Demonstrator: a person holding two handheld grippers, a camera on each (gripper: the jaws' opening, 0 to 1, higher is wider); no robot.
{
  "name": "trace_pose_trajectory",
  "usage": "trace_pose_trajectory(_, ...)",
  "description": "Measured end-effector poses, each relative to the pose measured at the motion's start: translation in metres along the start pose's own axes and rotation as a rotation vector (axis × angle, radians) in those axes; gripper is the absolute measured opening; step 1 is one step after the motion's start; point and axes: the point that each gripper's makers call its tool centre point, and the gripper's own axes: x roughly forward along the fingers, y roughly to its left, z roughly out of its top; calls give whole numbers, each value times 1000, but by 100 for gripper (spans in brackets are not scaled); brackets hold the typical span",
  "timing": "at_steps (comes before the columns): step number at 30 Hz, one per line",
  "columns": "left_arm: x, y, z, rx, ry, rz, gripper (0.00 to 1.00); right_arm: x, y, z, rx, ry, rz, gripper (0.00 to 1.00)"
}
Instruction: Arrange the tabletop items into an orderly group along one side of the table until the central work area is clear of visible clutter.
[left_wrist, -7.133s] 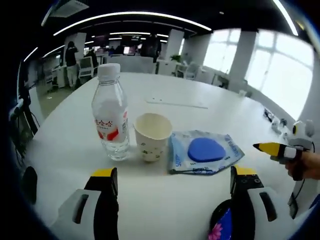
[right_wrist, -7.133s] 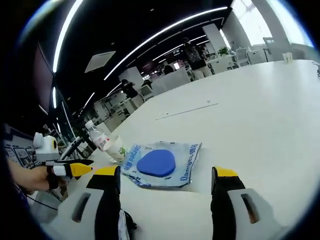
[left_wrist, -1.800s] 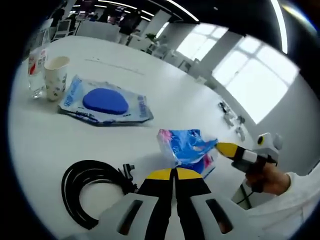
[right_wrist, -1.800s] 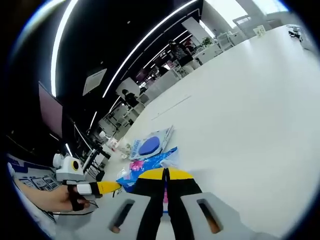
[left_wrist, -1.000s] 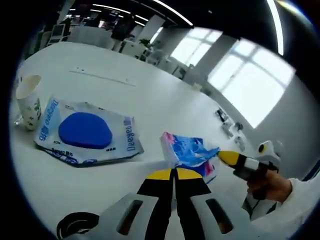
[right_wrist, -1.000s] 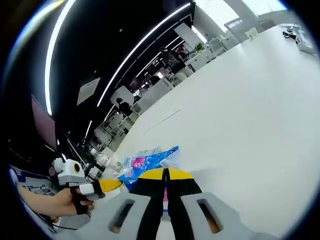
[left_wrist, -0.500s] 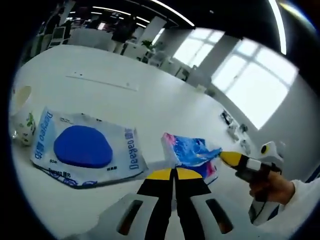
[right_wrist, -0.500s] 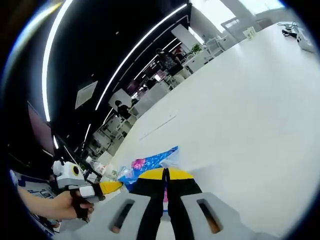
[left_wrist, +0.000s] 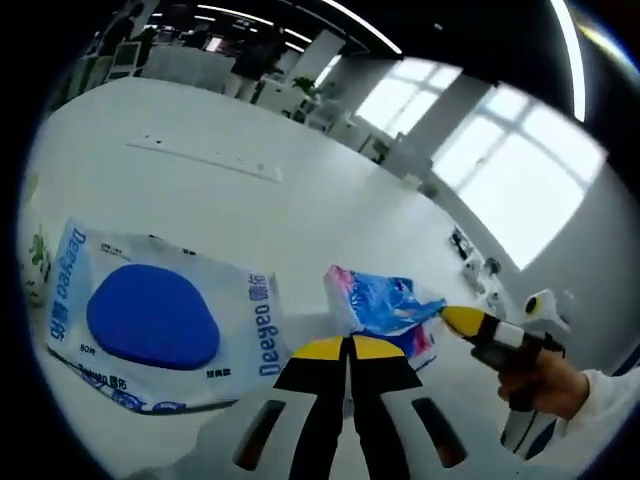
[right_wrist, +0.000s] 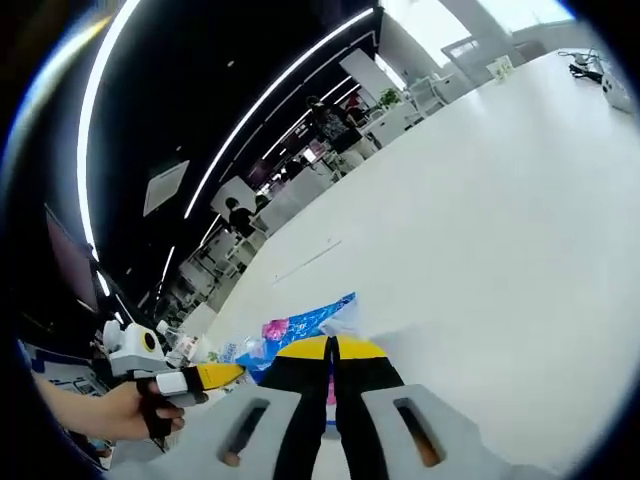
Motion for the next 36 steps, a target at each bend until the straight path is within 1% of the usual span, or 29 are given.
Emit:
trace_pose_trajectory(7,12,11,7,-12,6,15,0,12,-5,-2,-9,16,-9,0)
trace_pose_trajectory(11,17,16,6,-24,11,24,0,17,-10,-6,-7,30,-24,0)
trace_pose_trajectory(14,20,16,4,-25,14,20,0,20,-12,-5,-4,27,-31,0)
trace_pose_trajectory(16,22,17,5,-41,15,20,0,23,-15,-2,10,19,-33,0)
trace_pose_trajectory(20,24,22,9,-57,4,31,0,30,-16,-1,6,23,-32,0)
trace_pose_trajectory(26,24,27,5,-37,21,39,0,33,-15,-5,-4,37,-37,0)
trace_pose_trajectory(28,24,26,6,-32,19,39,0,33,-16,-6,-3,40,-39,0)
trace_pose_trajectory(33,28,28,3,-48,22,39,0,34,-18,-7,-6,44,-48,0)
trace_pose_trajectory(36,29,32,2,-55,21,52,0,36,-22,-10,-4,56,-55,0)
